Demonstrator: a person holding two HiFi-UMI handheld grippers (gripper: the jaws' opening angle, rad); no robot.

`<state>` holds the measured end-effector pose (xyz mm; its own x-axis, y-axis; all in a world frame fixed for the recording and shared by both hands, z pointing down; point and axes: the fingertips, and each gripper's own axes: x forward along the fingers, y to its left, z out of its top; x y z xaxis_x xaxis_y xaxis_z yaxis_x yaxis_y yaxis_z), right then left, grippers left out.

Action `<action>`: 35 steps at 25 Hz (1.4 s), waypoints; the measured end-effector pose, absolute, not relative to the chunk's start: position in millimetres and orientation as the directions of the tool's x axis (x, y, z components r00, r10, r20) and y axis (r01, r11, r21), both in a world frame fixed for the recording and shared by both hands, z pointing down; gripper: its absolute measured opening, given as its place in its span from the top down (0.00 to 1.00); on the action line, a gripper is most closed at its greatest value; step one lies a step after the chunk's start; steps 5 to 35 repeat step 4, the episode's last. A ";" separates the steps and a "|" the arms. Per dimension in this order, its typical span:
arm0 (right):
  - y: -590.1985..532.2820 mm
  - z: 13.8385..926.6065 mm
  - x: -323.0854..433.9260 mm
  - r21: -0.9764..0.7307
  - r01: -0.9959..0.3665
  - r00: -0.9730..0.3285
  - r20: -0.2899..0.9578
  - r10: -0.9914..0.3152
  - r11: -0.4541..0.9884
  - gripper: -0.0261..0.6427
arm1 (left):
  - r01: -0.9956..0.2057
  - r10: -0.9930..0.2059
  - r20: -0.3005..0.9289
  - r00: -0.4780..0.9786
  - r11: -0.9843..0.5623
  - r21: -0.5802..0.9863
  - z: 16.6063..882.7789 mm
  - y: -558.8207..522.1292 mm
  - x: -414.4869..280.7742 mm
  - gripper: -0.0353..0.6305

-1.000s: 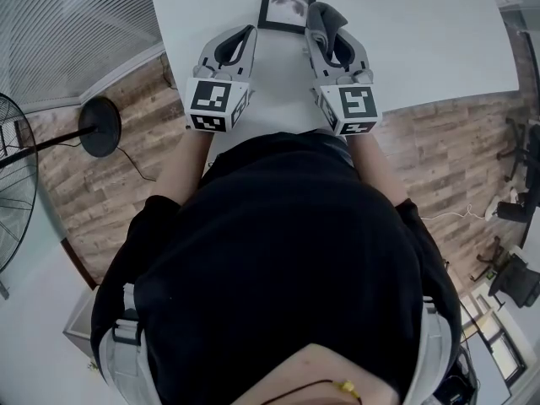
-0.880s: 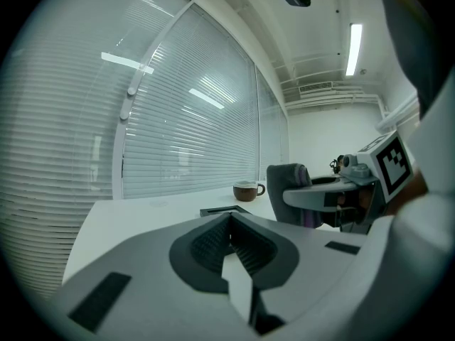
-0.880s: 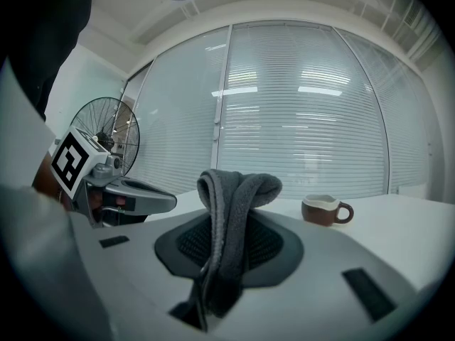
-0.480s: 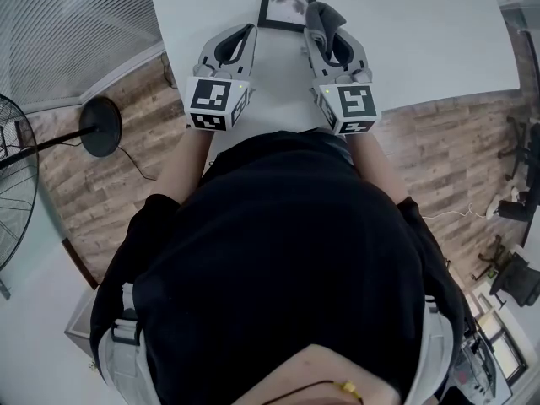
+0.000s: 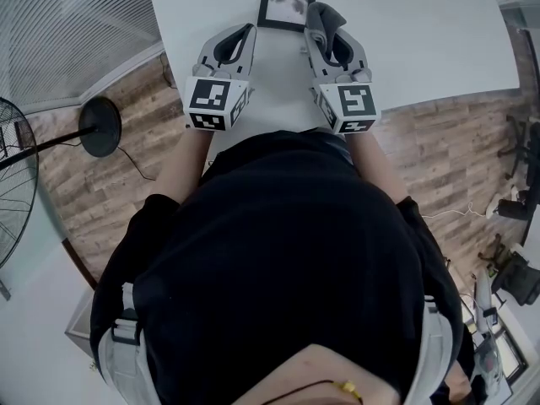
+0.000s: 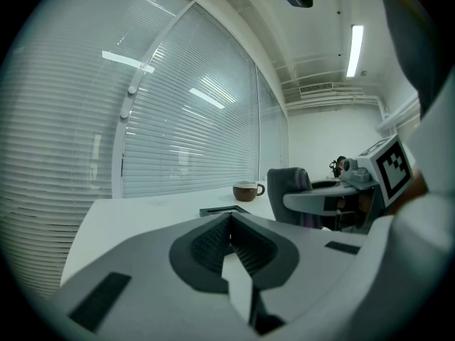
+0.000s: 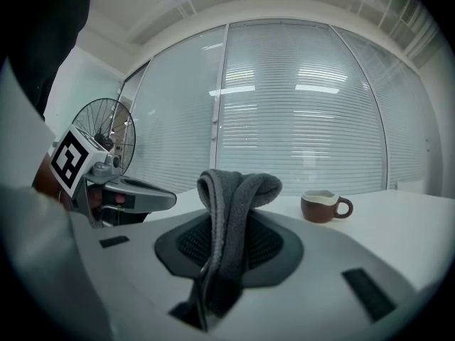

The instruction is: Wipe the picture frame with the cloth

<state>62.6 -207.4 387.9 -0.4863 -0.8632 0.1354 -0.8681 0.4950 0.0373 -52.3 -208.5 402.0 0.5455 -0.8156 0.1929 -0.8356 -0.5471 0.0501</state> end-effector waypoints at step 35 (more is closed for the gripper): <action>-206.8 393.1 61.6 0.045 -0.864 -0.491 0.146 -0.859 0.502 0.82 | -0.837 -0.817 0.191 0.543 -0.545 0.051 400.7 -209.4 -52.0 0.93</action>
